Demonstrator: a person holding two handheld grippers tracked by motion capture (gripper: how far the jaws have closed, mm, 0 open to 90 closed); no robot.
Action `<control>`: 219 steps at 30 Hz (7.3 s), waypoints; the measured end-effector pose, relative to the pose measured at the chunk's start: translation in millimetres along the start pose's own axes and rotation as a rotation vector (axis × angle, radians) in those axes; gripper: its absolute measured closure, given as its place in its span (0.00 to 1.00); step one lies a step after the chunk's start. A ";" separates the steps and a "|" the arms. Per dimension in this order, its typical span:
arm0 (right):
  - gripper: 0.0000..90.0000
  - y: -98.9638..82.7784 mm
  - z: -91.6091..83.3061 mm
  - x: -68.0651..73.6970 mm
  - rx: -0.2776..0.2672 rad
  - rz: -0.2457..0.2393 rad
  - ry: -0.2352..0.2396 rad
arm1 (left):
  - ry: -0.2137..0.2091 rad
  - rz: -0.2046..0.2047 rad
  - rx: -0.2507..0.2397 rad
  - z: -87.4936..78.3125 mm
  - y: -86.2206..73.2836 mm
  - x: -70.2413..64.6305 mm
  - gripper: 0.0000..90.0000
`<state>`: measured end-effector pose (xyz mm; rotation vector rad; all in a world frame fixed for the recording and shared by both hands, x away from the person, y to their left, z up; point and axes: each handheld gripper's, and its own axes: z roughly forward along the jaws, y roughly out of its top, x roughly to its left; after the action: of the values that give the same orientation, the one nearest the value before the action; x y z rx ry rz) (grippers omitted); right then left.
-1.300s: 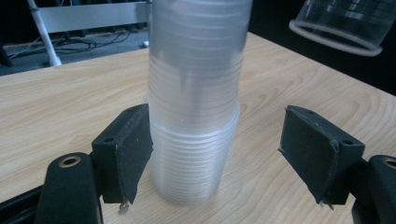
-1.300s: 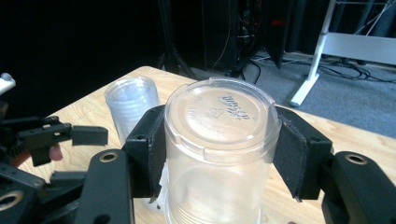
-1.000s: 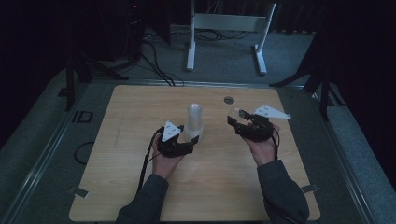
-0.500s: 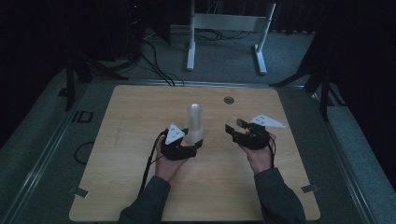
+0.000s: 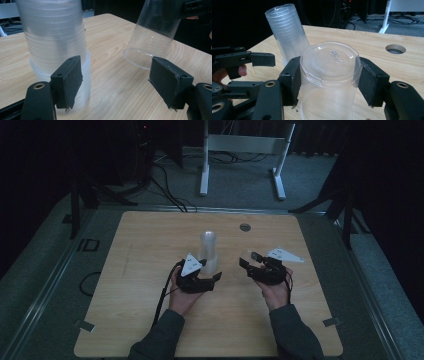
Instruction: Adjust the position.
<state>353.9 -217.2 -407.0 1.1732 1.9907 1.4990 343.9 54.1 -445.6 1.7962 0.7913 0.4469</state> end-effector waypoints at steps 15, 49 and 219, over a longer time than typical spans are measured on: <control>0.45 -5.0 -0.3 2.1 -0.017 0.024 0.018 | -0.034 0.024 -0.008 3.1 2.8 -8.0 0.29; 0.45 -13.5 0.2 2.9 -0.054 0.165 0.123 | -0.083 0.079 0.000 17.3 10.7 -28.5 0.29; 0.42 14.2 -12.8 -11.9 0.211 -0.161 0.100 | -0.140 0.147 0.059 5.1 25.7 -1.9 0.32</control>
<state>357.1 -233.2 -391.5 1.0047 2.2973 1.3178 353.5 43.9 -423.3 1.9255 0.5834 0.3919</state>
